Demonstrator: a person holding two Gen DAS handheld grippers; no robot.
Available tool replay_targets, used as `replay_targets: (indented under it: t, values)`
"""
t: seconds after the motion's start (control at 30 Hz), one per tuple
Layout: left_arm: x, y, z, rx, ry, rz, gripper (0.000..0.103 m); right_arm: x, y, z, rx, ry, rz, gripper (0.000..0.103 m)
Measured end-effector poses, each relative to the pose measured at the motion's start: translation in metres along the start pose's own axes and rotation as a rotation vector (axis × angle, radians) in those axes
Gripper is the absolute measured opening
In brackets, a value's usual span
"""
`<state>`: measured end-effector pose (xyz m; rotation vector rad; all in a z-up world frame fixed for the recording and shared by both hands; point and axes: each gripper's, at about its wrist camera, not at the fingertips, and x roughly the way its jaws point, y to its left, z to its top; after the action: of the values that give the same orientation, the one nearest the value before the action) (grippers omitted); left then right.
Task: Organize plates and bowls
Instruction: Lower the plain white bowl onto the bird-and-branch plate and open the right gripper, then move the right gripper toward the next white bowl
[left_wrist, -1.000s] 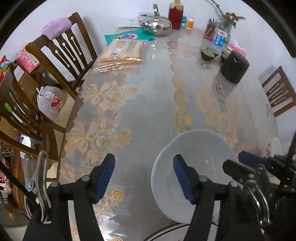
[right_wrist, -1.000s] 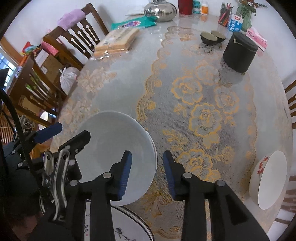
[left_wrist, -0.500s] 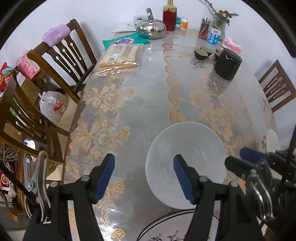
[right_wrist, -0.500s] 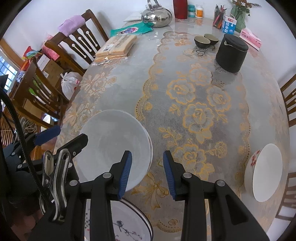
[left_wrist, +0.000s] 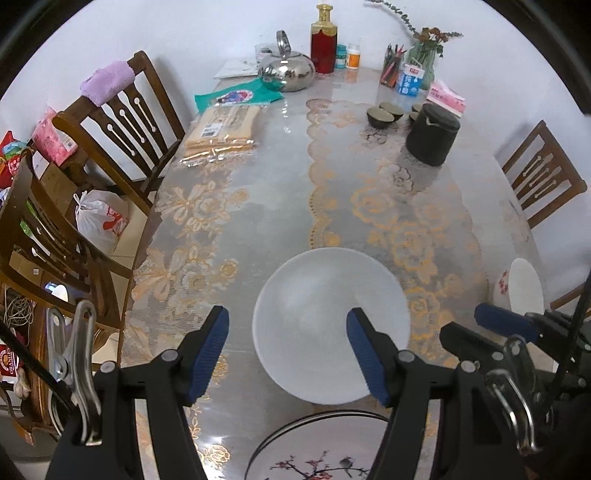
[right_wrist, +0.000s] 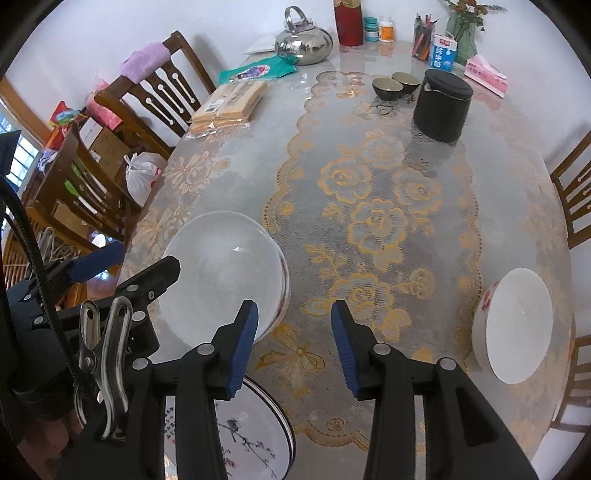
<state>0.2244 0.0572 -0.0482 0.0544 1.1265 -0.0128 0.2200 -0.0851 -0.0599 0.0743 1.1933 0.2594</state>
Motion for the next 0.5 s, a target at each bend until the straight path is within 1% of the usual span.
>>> replay_targets:
  t: [0.27,0.5]
  values:
    - [-0.011,-0.027,0.005,0.023,-0.003,-0.039,0.069,-0.022,-0.022,-0.004,0.028,-0.042,-0.028,0.042]
    - [-0.019,-0.072,0.008,0.096,-0.006,-0.062,0.069,-0.039,-0.056,-0.009,0.082,-0.071,-0.052,0.042]
